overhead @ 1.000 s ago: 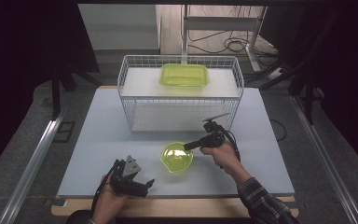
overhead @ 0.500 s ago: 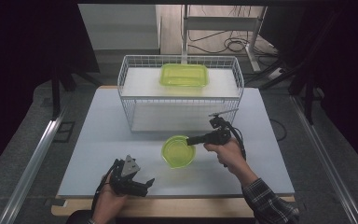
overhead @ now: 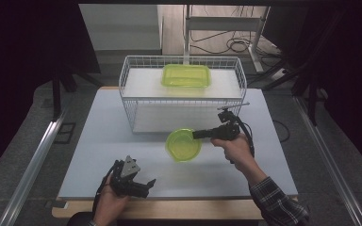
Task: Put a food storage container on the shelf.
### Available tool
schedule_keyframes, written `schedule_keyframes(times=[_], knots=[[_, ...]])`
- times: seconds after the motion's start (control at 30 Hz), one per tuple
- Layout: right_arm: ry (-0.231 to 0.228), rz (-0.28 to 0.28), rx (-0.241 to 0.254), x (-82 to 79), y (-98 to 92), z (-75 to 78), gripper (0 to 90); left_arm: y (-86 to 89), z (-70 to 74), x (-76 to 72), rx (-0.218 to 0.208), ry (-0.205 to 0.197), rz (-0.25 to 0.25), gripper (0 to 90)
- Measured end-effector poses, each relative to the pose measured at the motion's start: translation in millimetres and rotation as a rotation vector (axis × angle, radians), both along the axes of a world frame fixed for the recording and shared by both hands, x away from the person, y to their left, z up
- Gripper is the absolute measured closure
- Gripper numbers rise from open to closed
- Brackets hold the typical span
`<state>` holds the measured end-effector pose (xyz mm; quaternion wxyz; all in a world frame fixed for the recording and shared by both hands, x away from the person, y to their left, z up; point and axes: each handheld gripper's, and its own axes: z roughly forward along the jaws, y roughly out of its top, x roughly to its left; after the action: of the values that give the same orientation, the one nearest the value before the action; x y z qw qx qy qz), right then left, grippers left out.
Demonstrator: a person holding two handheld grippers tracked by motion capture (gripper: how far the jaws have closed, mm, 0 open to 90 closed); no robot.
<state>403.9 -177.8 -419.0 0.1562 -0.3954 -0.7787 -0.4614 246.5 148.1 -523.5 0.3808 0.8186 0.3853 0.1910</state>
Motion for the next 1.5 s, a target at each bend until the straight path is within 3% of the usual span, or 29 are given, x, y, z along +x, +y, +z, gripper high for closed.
schedule_keyframes(times=[0.5, 0.87, 1.5], knots=[[-0.056, -0.031, 0.032, 5.4, -5.6, 42.2, 80.7, 0.4, -0.5, 0.8, 0.004, 0.004, 0.001, 0.7], [-0.069, -0.05, 0.066, 12.3, -8.1, 68.2, 80.7, 0.5, -0.8, 1.0, 0.002, 0.004, 0.003, 0.7], [-0.16, -0.096, 0.096, 23.0, -4.3, 118.9, 80.8, 1.2, -0.7, 1.3, -0.009, 0.003, 0.005, 0.6]])
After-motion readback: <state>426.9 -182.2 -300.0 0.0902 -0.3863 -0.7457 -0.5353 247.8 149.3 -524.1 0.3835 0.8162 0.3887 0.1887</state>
